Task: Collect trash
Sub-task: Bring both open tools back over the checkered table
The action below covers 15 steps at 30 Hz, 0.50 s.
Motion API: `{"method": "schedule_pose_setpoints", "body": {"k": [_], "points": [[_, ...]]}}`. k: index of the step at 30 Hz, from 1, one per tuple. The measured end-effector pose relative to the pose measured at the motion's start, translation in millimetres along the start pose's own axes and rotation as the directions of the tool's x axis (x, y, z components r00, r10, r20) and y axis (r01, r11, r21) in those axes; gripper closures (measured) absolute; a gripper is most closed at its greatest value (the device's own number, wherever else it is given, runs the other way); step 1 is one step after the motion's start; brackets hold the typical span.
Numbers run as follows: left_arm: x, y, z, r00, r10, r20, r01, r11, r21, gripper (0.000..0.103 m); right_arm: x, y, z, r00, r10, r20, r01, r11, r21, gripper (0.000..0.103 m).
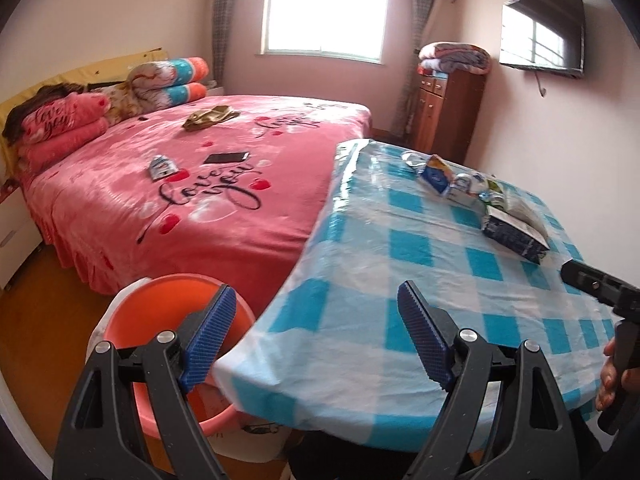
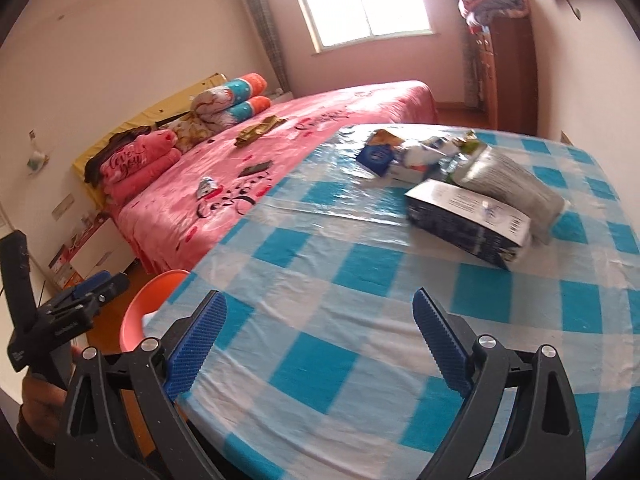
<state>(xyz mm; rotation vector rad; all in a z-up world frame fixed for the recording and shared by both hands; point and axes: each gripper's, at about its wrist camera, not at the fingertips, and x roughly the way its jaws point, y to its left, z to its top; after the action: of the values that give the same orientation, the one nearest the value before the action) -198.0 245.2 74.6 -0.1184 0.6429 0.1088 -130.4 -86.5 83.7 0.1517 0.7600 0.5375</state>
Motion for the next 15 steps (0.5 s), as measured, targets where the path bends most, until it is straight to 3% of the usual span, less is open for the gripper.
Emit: {"method": "schedule_pose_setpoints", "body": {"k": [8,15], "points": [[33,-48,41,0.998,-0.064,-0.022,0.066,0.995,0.078,0.019,-3,-59,15,0.999,-0.053,-0.013,0.054,0.994,0.091,0.010],[101,-107,96,0.985,-0.157,-0.069,0.166,0.974,0.154,0.019,-9,-124,57,0.994,-0.110,0.006,0.107,0.980,0.170,0.010]]}}
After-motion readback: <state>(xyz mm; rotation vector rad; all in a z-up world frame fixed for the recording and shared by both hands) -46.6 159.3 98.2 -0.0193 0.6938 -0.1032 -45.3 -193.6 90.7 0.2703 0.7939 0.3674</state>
